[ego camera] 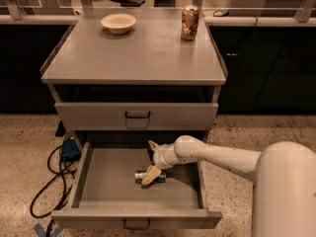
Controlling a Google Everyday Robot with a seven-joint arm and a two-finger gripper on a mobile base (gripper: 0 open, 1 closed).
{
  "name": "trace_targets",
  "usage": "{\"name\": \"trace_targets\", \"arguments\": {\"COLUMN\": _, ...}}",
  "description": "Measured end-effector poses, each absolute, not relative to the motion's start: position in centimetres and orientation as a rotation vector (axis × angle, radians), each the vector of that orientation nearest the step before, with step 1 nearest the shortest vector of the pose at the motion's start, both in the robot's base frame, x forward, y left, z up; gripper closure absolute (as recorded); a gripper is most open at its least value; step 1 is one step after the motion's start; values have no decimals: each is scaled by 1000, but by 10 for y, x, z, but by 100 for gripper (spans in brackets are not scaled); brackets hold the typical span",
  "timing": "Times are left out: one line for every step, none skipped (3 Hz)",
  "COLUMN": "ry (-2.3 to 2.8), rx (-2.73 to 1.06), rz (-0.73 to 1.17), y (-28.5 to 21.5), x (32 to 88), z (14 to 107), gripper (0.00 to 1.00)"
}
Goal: Pick redbull can from middle drawer and place on counter
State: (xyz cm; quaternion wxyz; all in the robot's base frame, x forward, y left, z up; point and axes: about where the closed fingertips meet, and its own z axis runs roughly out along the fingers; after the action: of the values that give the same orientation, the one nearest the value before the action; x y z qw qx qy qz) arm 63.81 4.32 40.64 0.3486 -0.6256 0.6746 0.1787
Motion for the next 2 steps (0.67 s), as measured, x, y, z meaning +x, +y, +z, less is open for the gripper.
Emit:
{"name": "trace_targets", "arguments": {"ry": 1780, "rx": -1575, "rz": 446, "y": 42, "x": 631, "z": 389, "gripper": 0}}
{"name": "trace_targets", "arguments": {"ry": 1832, "rx": -1537, "rz": 459, "y": 43, "x": 621, "z": 357, "gripper": 0}}
